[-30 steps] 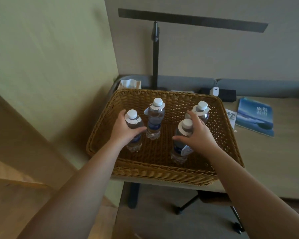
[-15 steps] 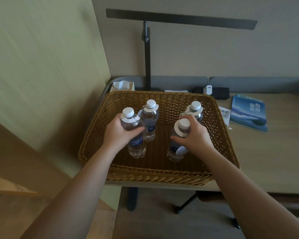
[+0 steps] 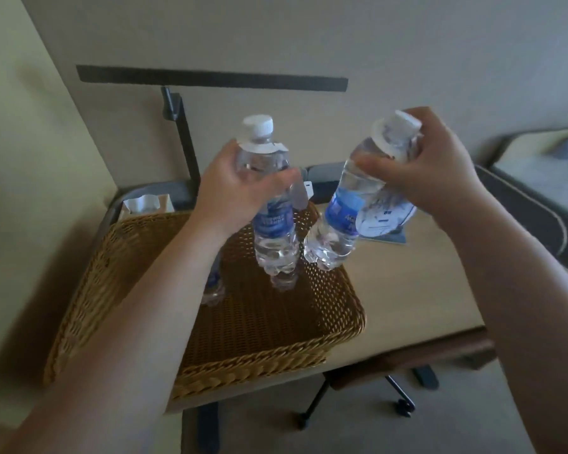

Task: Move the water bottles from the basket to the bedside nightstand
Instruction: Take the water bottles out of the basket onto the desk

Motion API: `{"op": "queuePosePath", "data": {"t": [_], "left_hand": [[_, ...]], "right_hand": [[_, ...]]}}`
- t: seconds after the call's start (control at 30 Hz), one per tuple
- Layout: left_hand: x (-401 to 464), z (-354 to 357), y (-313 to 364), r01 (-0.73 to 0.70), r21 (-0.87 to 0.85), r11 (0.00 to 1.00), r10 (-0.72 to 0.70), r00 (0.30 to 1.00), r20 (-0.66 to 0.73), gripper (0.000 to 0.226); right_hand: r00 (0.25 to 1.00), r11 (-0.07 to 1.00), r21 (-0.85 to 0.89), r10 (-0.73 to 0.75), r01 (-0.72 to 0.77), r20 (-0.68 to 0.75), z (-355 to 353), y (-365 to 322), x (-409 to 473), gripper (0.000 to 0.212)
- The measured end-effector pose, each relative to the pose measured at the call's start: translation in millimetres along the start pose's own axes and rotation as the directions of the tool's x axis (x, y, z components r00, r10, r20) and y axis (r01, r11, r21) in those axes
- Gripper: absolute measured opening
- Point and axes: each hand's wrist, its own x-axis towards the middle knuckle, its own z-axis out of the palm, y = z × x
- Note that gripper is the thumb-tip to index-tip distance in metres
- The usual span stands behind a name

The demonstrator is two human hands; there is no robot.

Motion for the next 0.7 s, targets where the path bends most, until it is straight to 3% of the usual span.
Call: {"op": "queuePosePath", "data": {"t": [0.1, 0.23, 0.4, 0.57, 0.7], "left_hand": [[24.0, 38.3, 23.8, -0.061, 0.002, 0.998, 0.061, 0.996, 0.067, 0.051], [55.4, 108.3, 36.7, -0.052, 0.053, 0.997, 0.045, 0.991, 0.125, 0.053], [93.8, 216.5, 21.0, 0.048, 0.101, 0.994, -0.061, 0.989, 0.133, 0.061], [121.8, 330.3, -0.8, 0.176, 0.071, 0.982, -0.184, 0.976, 0.116, 0.086], [130.8, 409.2, -14.2, 0.270, 0.069, 0.960, -0.276, 0.954, 0.116, 0.070]], "right_hand": [[0.996, 1.000, 0.003, 0.029, -0.029, -0.080, -43.0, 15.0, 17.9, 0.066], [0.991, 0.995, -0.060, 0.070, -0.077, -0.114, -89.8, 63.4, 39.3, 0.057], [0.985, 0.975, -0.155, 0.148, -0.159, -0.085, -133.5, 169.8, 73.6, 0.048], [0.974, 0.957, -0.181, 0.220, -0.227, -0.060, -172.3, 280.9, 109.6, 0.047], [0.961, 0.940, -0.199, 0.269, -0.275, -0.060, -193.3, 343.9, 130.9, 0.044]]}}
